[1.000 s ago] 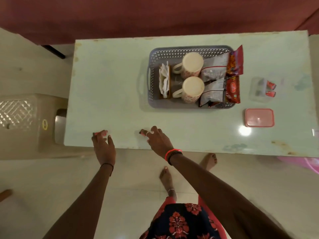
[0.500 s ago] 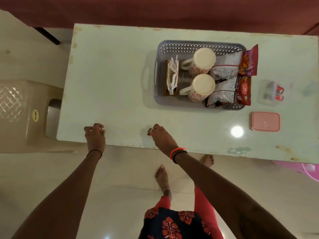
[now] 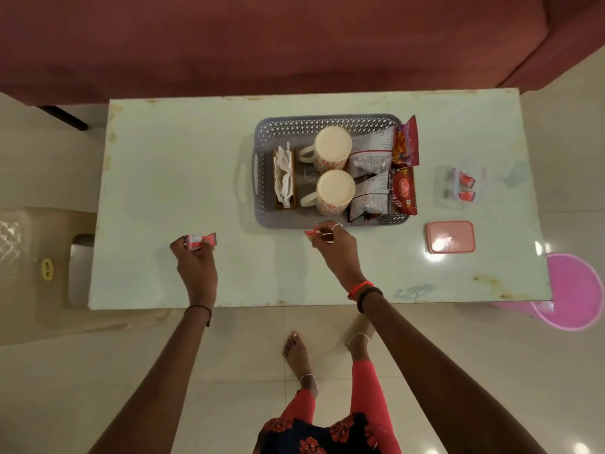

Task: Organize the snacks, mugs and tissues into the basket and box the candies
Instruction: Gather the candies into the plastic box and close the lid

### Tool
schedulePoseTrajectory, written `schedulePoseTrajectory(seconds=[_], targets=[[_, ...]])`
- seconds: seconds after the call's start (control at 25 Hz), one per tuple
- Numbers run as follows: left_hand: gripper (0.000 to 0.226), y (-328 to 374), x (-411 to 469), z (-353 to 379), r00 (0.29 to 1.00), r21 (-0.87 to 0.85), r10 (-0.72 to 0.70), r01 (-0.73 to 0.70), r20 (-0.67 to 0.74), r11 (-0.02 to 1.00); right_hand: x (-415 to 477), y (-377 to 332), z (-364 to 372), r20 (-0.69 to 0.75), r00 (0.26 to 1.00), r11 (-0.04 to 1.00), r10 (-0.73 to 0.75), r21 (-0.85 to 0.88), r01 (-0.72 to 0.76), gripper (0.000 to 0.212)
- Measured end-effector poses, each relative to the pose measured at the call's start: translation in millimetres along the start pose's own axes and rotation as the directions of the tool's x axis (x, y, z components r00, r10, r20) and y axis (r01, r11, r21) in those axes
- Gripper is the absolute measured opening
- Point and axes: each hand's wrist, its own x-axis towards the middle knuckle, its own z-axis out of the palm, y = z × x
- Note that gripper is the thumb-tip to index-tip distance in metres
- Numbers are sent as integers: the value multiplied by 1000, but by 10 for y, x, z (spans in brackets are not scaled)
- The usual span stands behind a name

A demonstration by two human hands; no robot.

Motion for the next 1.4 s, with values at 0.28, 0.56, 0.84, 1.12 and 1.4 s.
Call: schedulePoseTrajectory(seconds=[0.28, 0.56, 0.84, 1.12, 1.4], targets=[[19, 836, -813, 793, 970, -124, 135, -111, 204, 986, 253, -87, -1111, -268, 963, 999, 19, 37, -10, 17], [19, 1552, -1399, 1711, 799, -227, 306, -217, 518, 949, 685, 304, -2325, -491, 835, 955, 249, 269, -127, 8], [10, 2094, -1690, 2707, 690, -231, 361, -278, 627, 932, 1141, 693, -2912, -522, 809, 947, 270, -9, -321, 14], [17, 2289, -1779, 3508, 617, -101, 365, -419, 697, 902, 1305, 780, -3052, -397, 886, 954, 239, -76, -291, 21], [25, 2495, -1799, 4098, 505, 117, 219, -551, 835, 826, 1028, 933, -3122, -401, 901, 979, 167, -43, -201, 14]])
